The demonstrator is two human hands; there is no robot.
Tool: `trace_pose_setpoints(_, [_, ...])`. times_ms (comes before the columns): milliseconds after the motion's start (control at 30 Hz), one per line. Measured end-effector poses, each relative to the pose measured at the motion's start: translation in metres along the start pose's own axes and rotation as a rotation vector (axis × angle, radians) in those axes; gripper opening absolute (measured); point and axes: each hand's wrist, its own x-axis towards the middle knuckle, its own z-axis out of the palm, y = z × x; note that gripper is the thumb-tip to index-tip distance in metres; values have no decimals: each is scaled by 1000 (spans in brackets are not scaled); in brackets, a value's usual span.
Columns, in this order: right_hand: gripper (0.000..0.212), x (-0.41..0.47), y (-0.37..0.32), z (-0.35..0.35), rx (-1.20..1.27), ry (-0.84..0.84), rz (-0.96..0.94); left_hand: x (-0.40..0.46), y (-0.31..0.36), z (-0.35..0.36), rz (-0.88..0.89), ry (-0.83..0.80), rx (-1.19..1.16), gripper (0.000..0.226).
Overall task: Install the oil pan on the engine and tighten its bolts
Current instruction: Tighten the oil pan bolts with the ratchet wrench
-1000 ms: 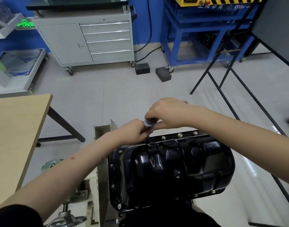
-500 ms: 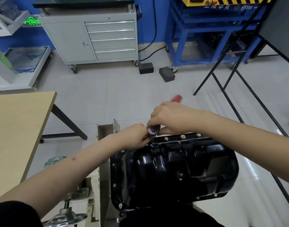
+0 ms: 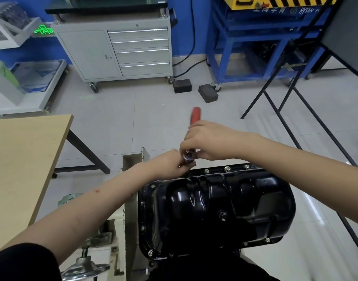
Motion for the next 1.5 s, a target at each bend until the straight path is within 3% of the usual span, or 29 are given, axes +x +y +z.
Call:
trace_pose_setpoints(67, [20,2,1,-2,-47,11,16,1,1,2,-10,39,21,34])
trace_pose_setpoints(233, [39,0,-2,-3,-3,-22,195,-4,3,2,-41,188,-21,28])
trace_pose_setpoints(433, [23,4,0,-6,-44,-57,-2,-2,-2,2,48,34,101,28])
trace_pose_setpoints(667, [33,0,-3,-2,-43,-57,131,-2,-1,4,-24,97,93,25])
trace_pose_setpoints(767, [18,-2,-2,-1,-19,-58,52,0,3,6,11,53,111,28])
trace_pose_setpoints(867, [18,0,-1,-2,-74,-43,-28,1,2,4,36,-16,86,30])
trace_pose_setpoints(1033, [39,-1,-3,-2,-89,-49,111,-3,0,5,-39,50,59,27])
trace_pose_setpoints(1133, [30,-3,-4,-1,-47,-49,107,-2,3,5,-18,61,68,21])
trace_pose_setpoints(1233, [20,-1,-3,-2,-87,-63,8,3,2,4,-20,-27,66,30])
trace_pose_setpoints(1333, [21,1,-3,-4,-123,-24,13,4,0,3,-28,-45,60,32])
trace_pose_setpoints(1433, [38,-1,-6,-3,-111,-40,125,-1,2,3,-49,40,61,26])
trace_pose_setpoints(1500, [38,-3,-7,-2,-82,-43,169,-2,3,5,-34,70,79,19])
